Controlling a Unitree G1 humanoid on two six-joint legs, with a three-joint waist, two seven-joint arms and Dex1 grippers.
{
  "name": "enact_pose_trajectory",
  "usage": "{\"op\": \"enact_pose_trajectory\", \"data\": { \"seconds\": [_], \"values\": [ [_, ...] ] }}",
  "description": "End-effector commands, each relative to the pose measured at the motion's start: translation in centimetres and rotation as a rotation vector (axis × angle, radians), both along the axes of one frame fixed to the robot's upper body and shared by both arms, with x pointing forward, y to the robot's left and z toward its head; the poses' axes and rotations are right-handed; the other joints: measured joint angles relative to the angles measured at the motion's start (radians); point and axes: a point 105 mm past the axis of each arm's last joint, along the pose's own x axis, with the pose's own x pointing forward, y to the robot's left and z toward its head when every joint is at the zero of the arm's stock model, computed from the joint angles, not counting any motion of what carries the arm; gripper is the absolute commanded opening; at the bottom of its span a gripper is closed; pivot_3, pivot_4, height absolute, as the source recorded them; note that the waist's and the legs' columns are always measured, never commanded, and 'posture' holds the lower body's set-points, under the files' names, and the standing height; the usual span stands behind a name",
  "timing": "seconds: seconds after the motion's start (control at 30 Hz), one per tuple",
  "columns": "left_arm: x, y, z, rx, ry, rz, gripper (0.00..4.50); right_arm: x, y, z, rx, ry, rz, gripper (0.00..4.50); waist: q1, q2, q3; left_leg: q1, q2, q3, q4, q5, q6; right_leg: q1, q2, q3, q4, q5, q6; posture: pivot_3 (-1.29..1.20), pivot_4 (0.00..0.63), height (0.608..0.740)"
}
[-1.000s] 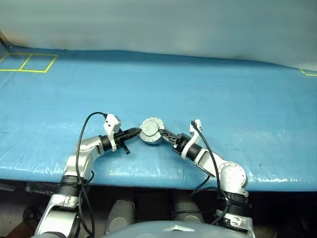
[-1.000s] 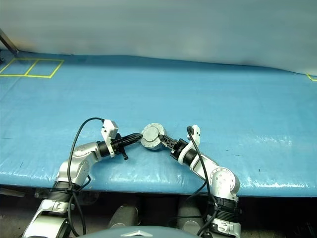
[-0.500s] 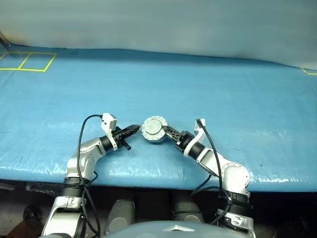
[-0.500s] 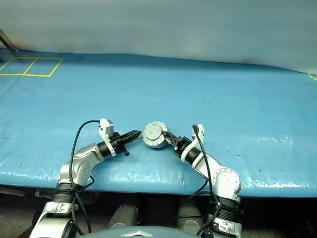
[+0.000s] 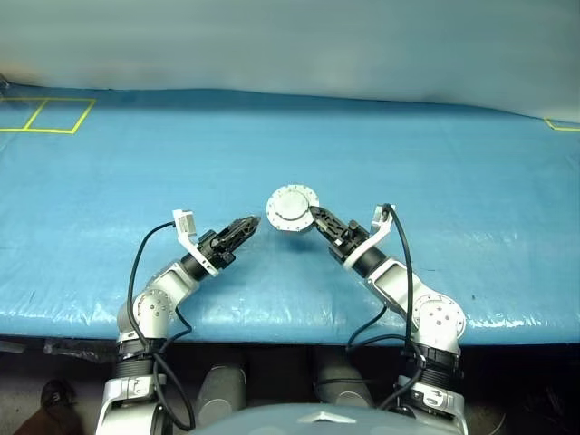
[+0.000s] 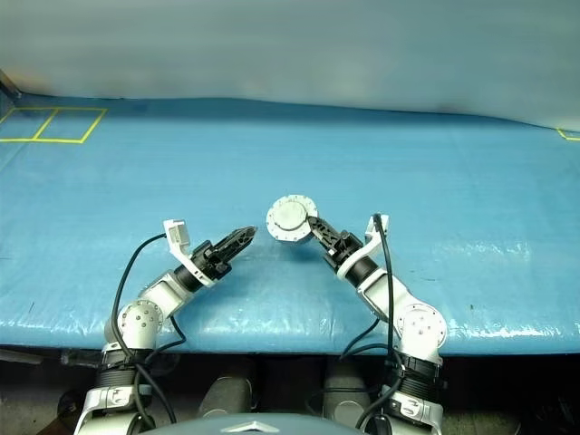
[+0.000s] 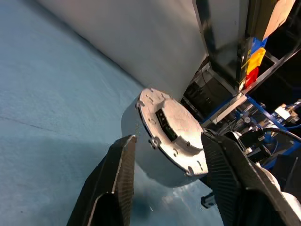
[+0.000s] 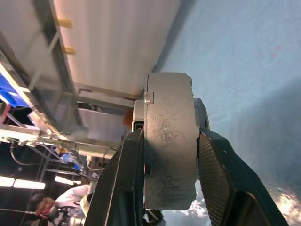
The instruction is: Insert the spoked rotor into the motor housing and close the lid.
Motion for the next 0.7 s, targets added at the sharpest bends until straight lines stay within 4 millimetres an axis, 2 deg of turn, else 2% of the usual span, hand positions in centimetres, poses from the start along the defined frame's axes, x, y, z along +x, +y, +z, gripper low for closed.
{"op": "enact_pose_trajectory", "data": {
  "seconds": [0.03,0.07,0.1,0.43,0.7],
  "values": [
    [0.0,0.2,1.1,-0.080,0.017,0.014,4.13,-0.5,0.3,4.2,0.127,-0.151,0.023,1.28,0.000,0.000,0.000,0.000,0.000,0.000,0.000,0.000,0.000,0.000,0.000,0.000,0.000,0.000,0.000,0.00,0.150,0.740],
    [0.1,0.2,1.2,-0.123,0.042,0.009,4.45,-0.7,0.4,4.5,0.136,-0.164,0.034,1.28,-0.001,0.000,0.000,0.000,0.000,0.000,0.000,0.000,0.000,0.000,0.000,0.000,0.000,0.000,0.000,0.00,0.150,0.740],
    [0.1,0.2,1.4,-0.167,0.061,-0.002,4.48,-0.9,0.5,4.8,0.140,-0.176,0.046,1.28,-0.001,0.000,0.000,0.000,0.000,0.000,0.000,0.000,0.000,0.000,0.000,0.000,0.000,0.000,0.000,0.00,0.150,0.740],
    [-1.1,-1.5,2.4,-0.263,0.110,-0.131,4.48,-1.7,1.9,4.9,0.113,-0.187,0.110,1.28,-0.003,0.000,0.000,0.000,0.000,0.000,0.000,0.000,0.000,0.000,0.000,0.000,0.000,0.000,0.000,0.00,0.150,0.740],
    [-0.9,-2.0,3.1,-0.318,0.101,-0.155,4.48,-2.7,3.1,4.4,0.099,-0.181,0.183,1.28,-0.002,0.000,0.000,0.000,0.000,0.000,0.000,0.000,0.000,0.000,0.000,0.000,0.000,0.000,0.000,0.00,0.150,0.740]
  ]
}}
